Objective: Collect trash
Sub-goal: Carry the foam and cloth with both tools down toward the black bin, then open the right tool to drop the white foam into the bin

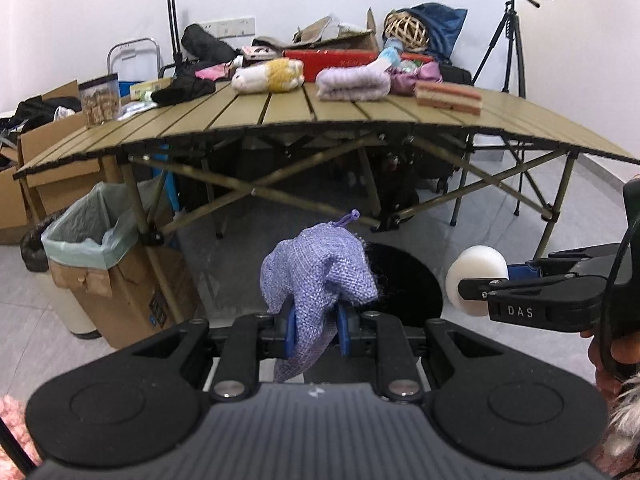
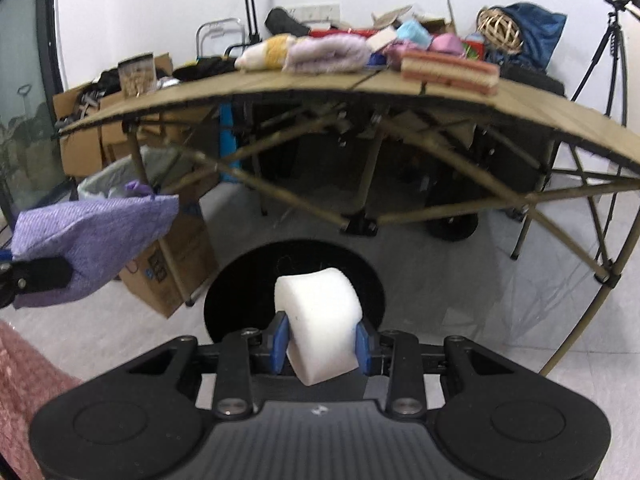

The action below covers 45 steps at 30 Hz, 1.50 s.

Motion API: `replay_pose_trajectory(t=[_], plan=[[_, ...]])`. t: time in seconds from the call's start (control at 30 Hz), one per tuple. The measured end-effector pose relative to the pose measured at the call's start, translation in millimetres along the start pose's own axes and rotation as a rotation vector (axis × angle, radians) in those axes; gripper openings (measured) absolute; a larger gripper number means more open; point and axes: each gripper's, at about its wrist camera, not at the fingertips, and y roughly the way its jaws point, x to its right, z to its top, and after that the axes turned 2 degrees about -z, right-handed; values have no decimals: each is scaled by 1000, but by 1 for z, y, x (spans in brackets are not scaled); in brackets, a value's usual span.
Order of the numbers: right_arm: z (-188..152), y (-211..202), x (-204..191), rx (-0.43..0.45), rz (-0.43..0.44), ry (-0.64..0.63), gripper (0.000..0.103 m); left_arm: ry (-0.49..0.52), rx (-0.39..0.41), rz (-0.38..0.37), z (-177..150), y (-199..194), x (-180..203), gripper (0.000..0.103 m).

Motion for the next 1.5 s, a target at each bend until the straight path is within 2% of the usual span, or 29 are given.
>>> replay_pose_trajectory(t=[0.23, 0.57, 0.9, 1.2, 1.37, 1.47, 1.5], plan=[[-1, 25, -2, -49, 10, -6, 33, -19, -42, 19, -2, 17, -6, 20], [8, 63, -11, -64, 20, -58, 33, -53, -78, 48, 7, 44, -14, 20], [16, 98, -8, -97, 25, -33, 33, -97, -126, 85, 15, 71, -28, 20], [18, 124, -6, -112, 25, -35, 34, -116, -125, 101, 29, 93, -30, 20], [20, 133, -4, -126, 23, -29, 43, -112, -142, 94, 28, 99, -28, 20], [21, 133, -4, -122, 11, -35, 64, -113, -147, 95, 27, 100, -29, 20], [22, 134, -4, -122, 4, -38, 78, -114, -147, 95, 27, 100, -28, 20]])
